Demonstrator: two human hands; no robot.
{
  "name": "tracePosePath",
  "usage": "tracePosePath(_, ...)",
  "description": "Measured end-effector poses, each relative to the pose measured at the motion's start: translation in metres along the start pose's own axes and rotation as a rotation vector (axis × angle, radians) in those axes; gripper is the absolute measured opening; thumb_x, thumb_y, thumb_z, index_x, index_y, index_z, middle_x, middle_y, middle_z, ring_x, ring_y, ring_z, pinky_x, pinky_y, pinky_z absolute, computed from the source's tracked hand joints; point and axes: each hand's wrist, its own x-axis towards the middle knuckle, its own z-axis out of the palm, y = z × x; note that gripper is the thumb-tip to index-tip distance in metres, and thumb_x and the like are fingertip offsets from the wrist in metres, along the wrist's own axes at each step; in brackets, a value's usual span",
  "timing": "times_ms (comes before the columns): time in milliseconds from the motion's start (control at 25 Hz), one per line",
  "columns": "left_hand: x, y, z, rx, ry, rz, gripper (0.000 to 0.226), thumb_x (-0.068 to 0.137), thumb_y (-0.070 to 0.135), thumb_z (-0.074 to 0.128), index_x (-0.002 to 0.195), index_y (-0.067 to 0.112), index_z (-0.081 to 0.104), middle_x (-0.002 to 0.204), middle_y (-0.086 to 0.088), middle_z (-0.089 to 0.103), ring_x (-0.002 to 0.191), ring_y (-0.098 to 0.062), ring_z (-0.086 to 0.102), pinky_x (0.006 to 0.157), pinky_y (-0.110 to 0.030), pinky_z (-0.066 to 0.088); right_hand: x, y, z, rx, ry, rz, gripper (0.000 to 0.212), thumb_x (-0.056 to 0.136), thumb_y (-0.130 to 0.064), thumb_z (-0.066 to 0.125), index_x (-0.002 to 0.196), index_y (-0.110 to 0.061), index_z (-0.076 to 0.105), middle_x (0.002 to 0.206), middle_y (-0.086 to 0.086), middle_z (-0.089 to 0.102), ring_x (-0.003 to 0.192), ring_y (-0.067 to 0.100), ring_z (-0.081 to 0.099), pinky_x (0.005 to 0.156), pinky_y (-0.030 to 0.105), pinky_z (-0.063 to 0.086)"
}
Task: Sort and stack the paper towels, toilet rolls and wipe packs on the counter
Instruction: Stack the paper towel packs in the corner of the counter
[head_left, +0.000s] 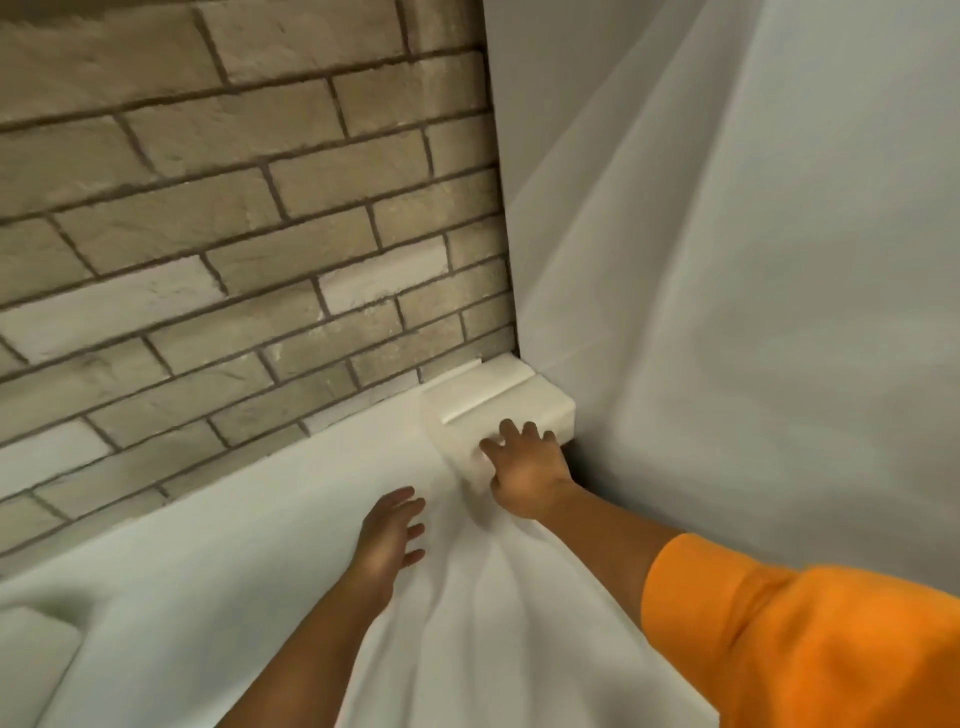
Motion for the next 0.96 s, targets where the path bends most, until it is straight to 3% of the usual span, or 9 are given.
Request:
tracePosePath(200, -0.012, -0.004, -0.082, 0.018, 0.072, 0.059, 0.022, 0.097, 0.021, 0.061, 0.118, 0.028, 0.061, 0.117, 0.003, 0.065, 0.109, -0.024, 0.064, 0.087, -0.044, 0.054, -0.004, -0.039, 0.008, 0.048, -0.147, 0.118, 0.063, 0.093, -0.040, 0.052, 0.151, -0.022, 0.034, 0.154, 0.007, 0.035, 0.139, 0.036, 0.033, 0.106, 0.054, 0.035)
tracePosePath(360, -0.043, -0.012, -0.154, 0.032, 0.082, 0.140, 0.023, 0.098, 0.020, 0.059, 0.120, 0.024, 0.064, 0.115, 0.004, 0.066, 0.108, -0.023, 0.065, 0.084, -0.040, 0.054, -0.016, -0.094, -0.015, 0.057, -0.091, 0.187, 0.059, 0.092, -0.038, 0.049, 0.147, -0.022, 0.039, 0.145, 0.010, 0.042, 0.133, 0.035, 0.037, 0.103, 0.051, 0.037)
tracePosePath(600, -0.109, -0.042, -0.267, 0.049, 0.178, 0.273, 0.019, 0.095, 0.012, 0.060, 0.103, 0.021, 0.074, 0.104, -0.001, 0.074, 0.098, -0.022, 0.070, 0.084, -0.041, 0.056, -0.070, -0.253, -0.034, 0.388, 0.078, 0.070, 0.056, 0.093, -0.041, 0.054, 0.147, -0.026, 0.046, 0.142, 0.004, 0.052, 0.131, 0.030, 0.045, 0.100, 0.045, 0.045)
tracePosePath(800, -0.151, -0.065, -0.365, 0.051, 0.286, 0.362, 0.021, 0.096, 0.003, 0.057, 0.099, 0.013, 0.074, 0.094, -0.005, 0.076, 0.089, -0.025, 0.072, 0.083, -0.041, 0.057, -0.110, -0.369, -0.041, 0.566, 0.060, -0.045, 0.053, 0.094, -0.040, 0.055, 0.145, -0.030, 0.047, 0.141, 0.000, 0.054, 0.130, 0.027, 0.046, 0.100, 0.042, 0.048)
tracePosePath(880, -0.165, -0.067, -0.398, 0.047, 0.364, 0.383, 0.021, 0.094, -0.002, 0.057, 0.094, 0.011, 0.074, 0.086, -0.006, 0.076, 0.084, -0.029, 0.071, 0.078, -0.033, 0.057, -0.114, -0.403, -0.043, 0.589, 0.034, -0.086, 0.052, 0.094, -0.039, 0.055, 0.145, -0.031, 0.047, 0.139, 0.000, 0.055, 0.128, 0.026, 0.046, 0.099, 0.043, 0.049)
tracePosePath(960, -0.175, -0.060, -0.432, 0.098, 0.494, 0.424, 0.021, 0.091, 0.000, 0.061, 0.087, 0.016, 0.075, 0.078, 0.000, 0.075, 0.077, -0.029, 0.071, 0.068, -0.015, 0.053, -0.114, -0.432, -0.047, 0.618, -0.003, -0.108, 0.051, 0.094, -0.039, 0.054, 0.144, -0.032, 0.046, 0.137, -0.001, 0.055, 0.128, 0.025, 0.046, 0.099, 0.043, 0.050)
